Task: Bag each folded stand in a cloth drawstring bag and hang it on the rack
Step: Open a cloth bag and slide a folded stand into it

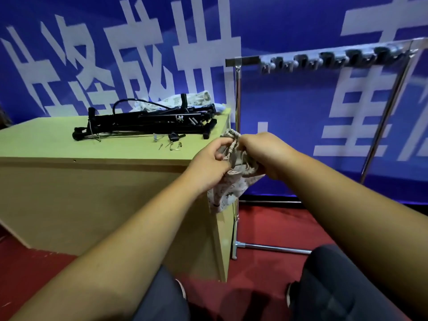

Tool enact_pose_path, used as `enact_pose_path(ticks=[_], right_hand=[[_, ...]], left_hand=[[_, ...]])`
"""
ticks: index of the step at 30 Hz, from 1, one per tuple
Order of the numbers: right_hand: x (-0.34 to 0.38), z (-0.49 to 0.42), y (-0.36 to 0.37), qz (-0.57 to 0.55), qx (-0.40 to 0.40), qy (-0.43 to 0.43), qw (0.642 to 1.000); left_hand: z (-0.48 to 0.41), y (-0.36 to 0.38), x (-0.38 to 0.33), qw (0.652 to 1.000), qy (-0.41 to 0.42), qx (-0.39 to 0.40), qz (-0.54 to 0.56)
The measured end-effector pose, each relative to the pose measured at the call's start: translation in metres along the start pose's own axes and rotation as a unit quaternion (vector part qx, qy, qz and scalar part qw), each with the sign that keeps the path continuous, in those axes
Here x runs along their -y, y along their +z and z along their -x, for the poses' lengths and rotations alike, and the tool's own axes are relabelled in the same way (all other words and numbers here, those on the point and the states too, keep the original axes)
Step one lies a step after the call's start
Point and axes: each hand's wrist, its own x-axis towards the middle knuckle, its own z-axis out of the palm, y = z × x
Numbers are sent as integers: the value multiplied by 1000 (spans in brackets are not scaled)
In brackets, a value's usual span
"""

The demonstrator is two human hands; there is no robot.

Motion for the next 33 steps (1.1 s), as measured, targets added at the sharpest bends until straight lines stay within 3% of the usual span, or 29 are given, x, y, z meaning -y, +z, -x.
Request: enact_pose_path(ticks=[4, 6, 7, 9, 15, 20, 24, 28, 33], right_hand=[[-35, -14, 1, 155, -10, -10, 988], [-58, -23, -5, 123, -9, 6, 992], [-69, -30, -6, 134, -26, -23, 990], [-85, -33, -5, 188, -23, 2, 982], [-127, -36, 11, 25, 83, 130, 988], [-202, -45, 39, -16, 115, 124, 985], [-229, -56, 54, -50, 78, 185, 978], [-224, -70, 55, -3, 128, 137, 982], [-228, -77, 54, 11, 192, 116, 974]], left_hand=[[4, 12, 25, 997, -36, -18, -58], [7, 17, 42, 997, -53, -20, -52], [9, 19, 52, 997, -65, -18, -36], [12, 22, 71, 995, -99, -20, 9], [22, 34, 130, 955, -204, -32, 213], [39, 40, 171, 929, -241, -56, 276], [36, 38, 192, 941, -238, -34, 237], [26, 35, 197, 946, -244, 17, 211], [19, 31, 205, 944, -266, -2, 198]])
